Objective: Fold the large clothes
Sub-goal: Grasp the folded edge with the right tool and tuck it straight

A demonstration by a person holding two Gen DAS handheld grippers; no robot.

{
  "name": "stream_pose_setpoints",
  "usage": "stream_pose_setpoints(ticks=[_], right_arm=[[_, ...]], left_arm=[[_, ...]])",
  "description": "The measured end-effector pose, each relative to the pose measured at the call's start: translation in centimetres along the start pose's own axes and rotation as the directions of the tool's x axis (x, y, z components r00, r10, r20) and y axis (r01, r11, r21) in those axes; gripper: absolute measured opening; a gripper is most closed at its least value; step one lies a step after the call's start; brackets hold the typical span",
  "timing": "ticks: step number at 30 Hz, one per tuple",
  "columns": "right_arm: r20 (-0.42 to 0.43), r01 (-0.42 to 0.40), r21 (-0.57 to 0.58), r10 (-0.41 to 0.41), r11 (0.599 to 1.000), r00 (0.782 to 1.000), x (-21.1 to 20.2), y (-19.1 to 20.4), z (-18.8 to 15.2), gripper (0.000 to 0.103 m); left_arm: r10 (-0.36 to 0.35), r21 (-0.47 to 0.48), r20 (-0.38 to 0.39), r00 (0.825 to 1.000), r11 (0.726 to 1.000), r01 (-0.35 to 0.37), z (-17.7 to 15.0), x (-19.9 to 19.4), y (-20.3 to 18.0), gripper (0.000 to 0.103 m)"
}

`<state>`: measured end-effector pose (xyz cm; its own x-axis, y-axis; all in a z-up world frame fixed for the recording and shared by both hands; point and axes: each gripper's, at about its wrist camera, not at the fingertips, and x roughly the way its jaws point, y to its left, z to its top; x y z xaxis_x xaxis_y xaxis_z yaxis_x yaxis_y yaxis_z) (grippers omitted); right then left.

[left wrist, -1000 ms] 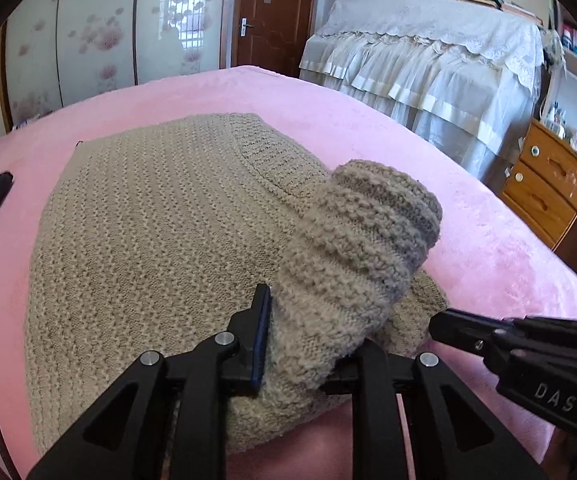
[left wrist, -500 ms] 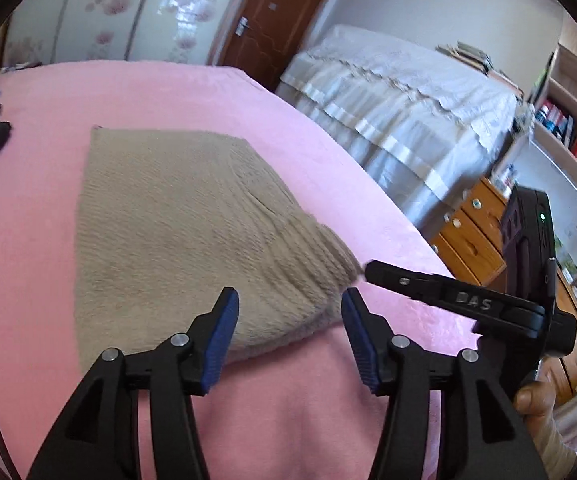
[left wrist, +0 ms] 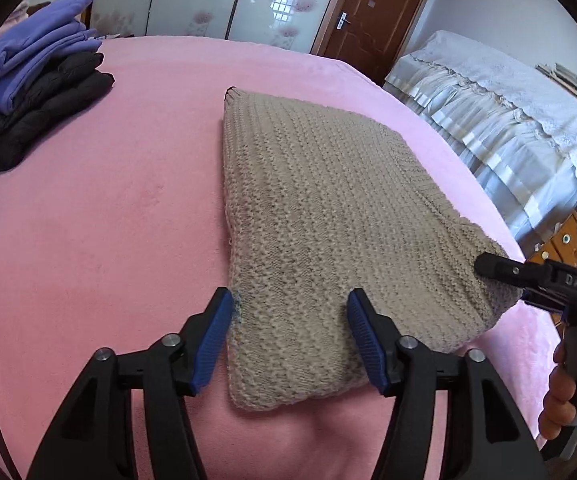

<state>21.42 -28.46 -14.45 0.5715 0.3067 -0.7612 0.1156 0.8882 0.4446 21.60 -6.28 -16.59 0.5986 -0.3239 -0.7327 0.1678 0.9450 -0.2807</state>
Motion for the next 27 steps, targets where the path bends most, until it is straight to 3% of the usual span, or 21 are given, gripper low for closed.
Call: stream_pose_setpoints(ticks=[8, 9, 10, 11, 16, 19, 22, 27], right_arm=[[-0.1, -0.022, 0.006, 0.022, 1.0, 0.995, 5.0, -0.5, 0.6, 0.05], [-0.1, -0.038, 0.011, 0.039, 0.999, 0.994, 5.3, -0.6, 0.7, 0.042], [-0.095, -0.053, 0.014, 0.055, 0.998, 0.994, 5.4, -0.5, 0.8, 0.02], [-0.094, -0.095, 0.019, 0.096, 0.995, 0.991, 5.3, -0.4, 0.9, 0.018], [0.049, -0.005, -0.148, 0.013, 0.989, 0.999, 1.1, 2.6, 1.0, 0.016], [0.12, -0.008, -0.154, 0.027, 0.988, 0.992, -1.6, 2.5, 1.1, 0.016], [0.092, 0.047, -0.13, -0.035, 0.99, 0.995, -0.7, 1.0, 0.6, 0.016], [0.009, 0.062, -0.049, -0.062, 0.997, 0.998, 2.8, -2.1, -1.0, 0.017]], left_arm=[[-0.052, -0.076, -0.036, 0.998, 0.996, 0.049, -0.3, 2.4, 0.6, 0.066], [-0.056, -0.079, -0.038, 0.998, 0.995, 0.053, -0.3, 2.5, 0.6, 0.066], [-0.054, -0.08, -0.037, 0.998, 0.996, 0.051, -0.3, 2.4, 0.6, 0.066], [-0.053, -0.078, -0.035, 0.998, 0.996, 0.05, -0.4, 2.3, 0.5, 0.066], [-0.078, -0.067, -0.017, 0.997, 0.995, 0.077, 0.0, 1.8, -0.2, 0.071], [-0.084, -0.035, -0.011, 0.996, 0.996, 0.084, 0.0, 1.7, -1.2, 0.072], [-0.067, -0.004, -0.039, 0.997, 0.998, 0.067, 0.0, 2.4, -2.2, 0.072], [-0.059, -0.009, -0.089, 0.994, 0.998, 0.058, -0.6, 3.8, -2.1, 0.074]])
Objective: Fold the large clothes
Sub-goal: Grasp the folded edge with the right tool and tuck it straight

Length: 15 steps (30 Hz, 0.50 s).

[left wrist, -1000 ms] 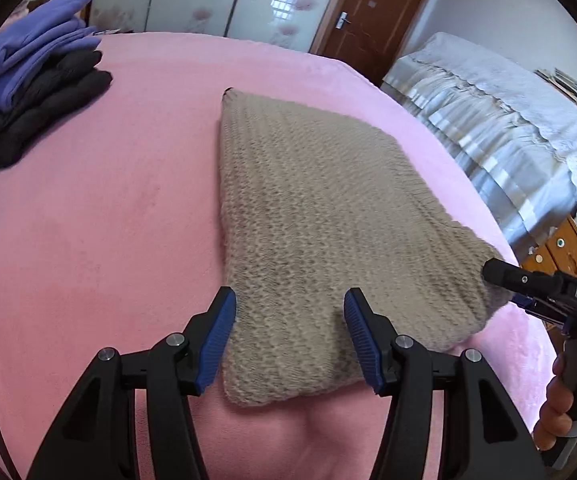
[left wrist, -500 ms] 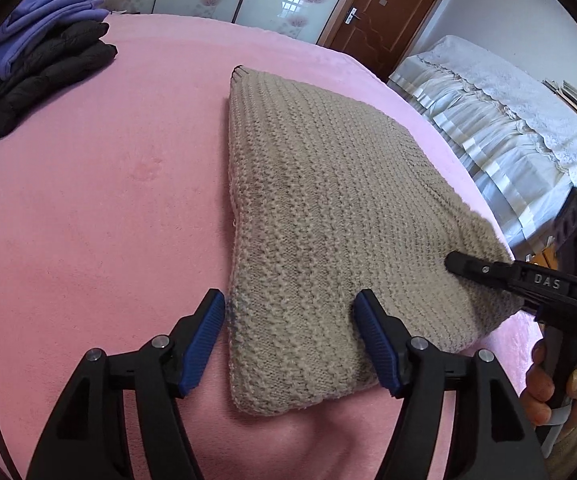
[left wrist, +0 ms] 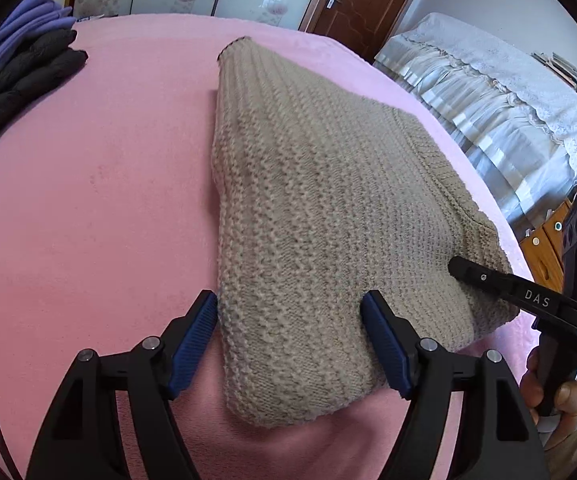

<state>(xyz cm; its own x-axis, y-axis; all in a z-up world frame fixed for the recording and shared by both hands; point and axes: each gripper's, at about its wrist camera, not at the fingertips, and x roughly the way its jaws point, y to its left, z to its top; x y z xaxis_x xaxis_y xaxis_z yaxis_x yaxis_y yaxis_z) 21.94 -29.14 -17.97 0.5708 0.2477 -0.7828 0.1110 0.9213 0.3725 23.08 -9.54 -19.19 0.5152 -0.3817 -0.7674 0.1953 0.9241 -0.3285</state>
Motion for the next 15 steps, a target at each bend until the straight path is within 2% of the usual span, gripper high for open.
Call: stream_pose_setpoints(ticks=[3, 7, 12, 15], right_arm=[[0.011, 0.0, 0.027, -0.001, 1.0, 1.0, 0.4, -0.3, -0.4, 0.019], [0.013, 0.026, -0.009, -0.026, 1.0, 1.0, 0.2, 0.1, -0.3, 0.024], [-0.023, 0.024, -0.01, -0.024, 1.0, 0.999, -0.7, 0.6, 0.5, 0.034], [-0.01, 0.063, -0.037, -0.064, 0.997, 0.998, -2.5, 0.4, 0.5, 0.039]], left_arm=[[0.004, -0.022, -0.014, 1.0, 1.0, -0.004, 0.0, 0.6, 0.6, 0.081], [0.004, -0.016, -0.027, 1.0, 1.0, -0.004, 0.3, 0.6, 0.9, 0.081], [0.031, 0.026, -0.029, 0.999, 0.999, -0.03, 1.1, -1.2, 0.3, 0.081], [0.046, 0.043, -0.021, 0.999, 0.998, -0.045, 2.1, -2.7, 0.3, 0.081]])
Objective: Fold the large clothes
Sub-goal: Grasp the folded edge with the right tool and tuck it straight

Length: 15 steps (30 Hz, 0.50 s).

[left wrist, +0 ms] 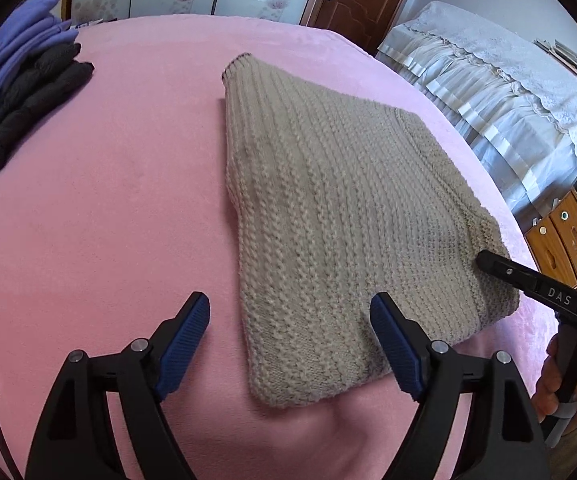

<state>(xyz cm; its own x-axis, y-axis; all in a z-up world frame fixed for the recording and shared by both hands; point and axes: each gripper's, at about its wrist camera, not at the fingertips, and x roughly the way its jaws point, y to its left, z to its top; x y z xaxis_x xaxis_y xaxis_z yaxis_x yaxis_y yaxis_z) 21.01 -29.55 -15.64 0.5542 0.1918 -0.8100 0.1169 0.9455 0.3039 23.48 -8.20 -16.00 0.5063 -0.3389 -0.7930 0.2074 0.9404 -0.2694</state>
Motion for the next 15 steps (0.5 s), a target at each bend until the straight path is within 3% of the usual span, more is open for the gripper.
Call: stream_pose_setpoints(ticks=[4, 7, 8, 10, 12, 15], right_arm=[[0.114, 0.109, -0.072, -0.101, 0.991, 0.988, -3.6, 1.1, 0.4, 0.042], [0.197, 0.137, -0.132, -0.109, 0.982, 0.974, -5.4, 2.6, 1.0, 0.04], [0.206, 0.13, -0.158, -0.096, 0.979, 0.974, -5.6, 3.4, 1.4, 0.037], [0.207, 0.118, -0.192, -0.077, 0.974, 0.975, -5.3, 4.6, 2.1, 0.015], [0.19, 0.107, -0.216, -0.066, 0.97, 0.98, -4.4, 5.5, 2.7, 0.009], [0.172, 0.12, -0.251, -0.078, 0.961, 0.982, -2.6, 6.4, 3.5, 0.008]], left_arm=[[0.01, -0.003, 0.066, 0.998, 1.0, -0.01, 2.0, -2.1, 0.1, 0.082], [0.013, -0.001, 0.121, 0.993, 1.0, -0.013, 3.9, -2.8, -0.1, 0.082], [0.004, 0.0, 0.125, 0.992, 1.0, -0.004, 4.6, -2.8, -0.4, 0.082], [-0.026, 0.008, 0.133, 0.991, 1.0, 0.025, 5.9, -2.2, -1.0, 0.082], [-0.029, 0.021, 0.134, 0.991, 0.999, 0.026, 6.9, -1.3, -1.7, 0.082], [-0.006, 0.025, 0.122, 0.992, 1.0, 0.003, 7.7, 0.6, -2.1, 0.082]])
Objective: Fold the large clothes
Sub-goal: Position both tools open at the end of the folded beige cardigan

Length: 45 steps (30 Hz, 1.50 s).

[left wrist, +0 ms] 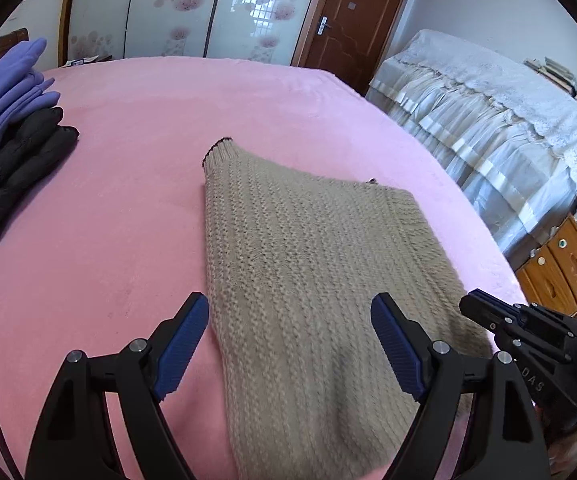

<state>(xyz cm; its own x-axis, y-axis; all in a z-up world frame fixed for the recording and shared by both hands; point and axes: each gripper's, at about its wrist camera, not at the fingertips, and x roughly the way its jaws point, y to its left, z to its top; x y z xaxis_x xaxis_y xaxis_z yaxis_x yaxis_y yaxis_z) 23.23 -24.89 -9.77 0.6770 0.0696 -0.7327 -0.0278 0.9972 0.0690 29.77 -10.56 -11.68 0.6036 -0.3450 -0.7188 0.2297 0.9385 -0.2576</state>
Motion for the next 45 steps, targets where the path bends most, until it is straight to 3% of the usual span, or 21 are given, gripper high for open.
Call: stream_pose_setpoints(ticks=[1, 3, 4, 8, 13, 20, 24, 26, 30, 32, 34, 37, 41, 45], right_arm=[[-0.01, 0.015, -0.005, -0.015, 1.0, 1.0, 0.7, 0.0, 0.0, 0.008], [-0.057, 0.072, 0.0, -0.071, 0.997, 0.996, 2.8, -1.2, -0.6, 0.006], [-0.076, 0.103, 0.006, -0.102, 0.995, 0.992, 3.8, -1.8, -0.9, 0.002], [-0.096, 0.062, 0.049, -0.057, 0.997, 0.994, 5.5, -4.1, -2.2, 0.002], [-0.083, 0.094, -0.018, -0.095, 0.995, 0.992, 6.3, -3.3, -2.1, 0.002], [-0.118, 0.01, 0.065, -0.002, 0.998, 0.993, 6.0, -4.3, -1.2, 0.002], [-0.12, -0.064, 0.102, 0.076, 0.993, 0.99, 4.6, -5.4, 0.6, 0.007], [-0.107, -0.061, 0.094, 0.071, 0.994, 0.992, 4.1, -5.5, 1.6, 0.007], [-0.099, -0.064, 0.101, 0.074, 0.993, 0.992, 4.3, -6.1, 4.2, 0.007], [-0.116, -0.057, 0.104, 0.069, 0.993, 0.991, 4.7, -6.4, 5.0, 0.018], [-0.12, -0.075, 0.118, 0.089, 0.99, 0.989, 4.8, -6.6, 5.6, 0.053], [-0.098, -0.085, 0.114, 0.097, 0.99, 0.99, 4.3, -6.6, 5.7, 0.078], [-0.167, -0.098, 0.087, 0.112, 0.991, 0.98, 5.6, -6.5, 4.8, 0.079], [-0.247, -0.157, 0.126, 0.184, 0.98, 0.951, 7.7, -7.2, 3.0, 0.079]], left_arm=[[0.009, 0.0, -0.016, 1.0, 1.0, -0.009, 0.0, 0.9, 0.1, 0.081], [0.052, 0.018, -0.096, 0.994, 0.999, -0.05, -0.5, 3.3, 0.4, 0.068], [0.043, 0.016, -0.117, 0.992, 0.999, -0.041, -0.8, 4.0, 0.7, 0.068], [0.025, 0.006, -0.095, 0.995, 1.0, -0.024, -1.6, 4.8, 1.3, 0.07], [0.039, 0.037, -0.093, 0.995, 0.999, -0.036, -1.8, 5.3, 1.1, 0.072], [-0.037, -0.017, -0.156, 0.987, 0.999, 0.035, -0.5, 5.2, 2.5, 0.075], [-0.014, 0.051, -0.119, 0.993, 0.999, 0.02, 1.4, 3.5, 2.1, 0.076], [-0.006, 0.075, -0.104, 0.995, 0.997, 0.014, 2.5, 3.0, 1.8, 0.077], [0.004, 0.086, -0.148, 0.989, 0.996, 0.009, 4.3, 3.7, 2.0, 0.077], [-0.011, 0.077, -0.185, 0.983, 0.997, 0.026, 4.8, 4.3, 2.2, 0.079], [-0.062, 0.055, -0.23, 0.971, 0.996, 0.077, 4.6, 5.0, 2.6, 0.089], [-0.11, 0.043, -0.263, 0.959, 0.991, 0.125, 3.9, 5.8, 2.8, 0.091], [-0.155, 0.049, -0.278, 0.948, 0.983, 0.175, 3.0, 6.4, 2.5, 0.097], [-0.174, 0.029, -0.302, 0.937, 0.981, 0.192, 1.9, 7.5, 2.6, 0.102]])
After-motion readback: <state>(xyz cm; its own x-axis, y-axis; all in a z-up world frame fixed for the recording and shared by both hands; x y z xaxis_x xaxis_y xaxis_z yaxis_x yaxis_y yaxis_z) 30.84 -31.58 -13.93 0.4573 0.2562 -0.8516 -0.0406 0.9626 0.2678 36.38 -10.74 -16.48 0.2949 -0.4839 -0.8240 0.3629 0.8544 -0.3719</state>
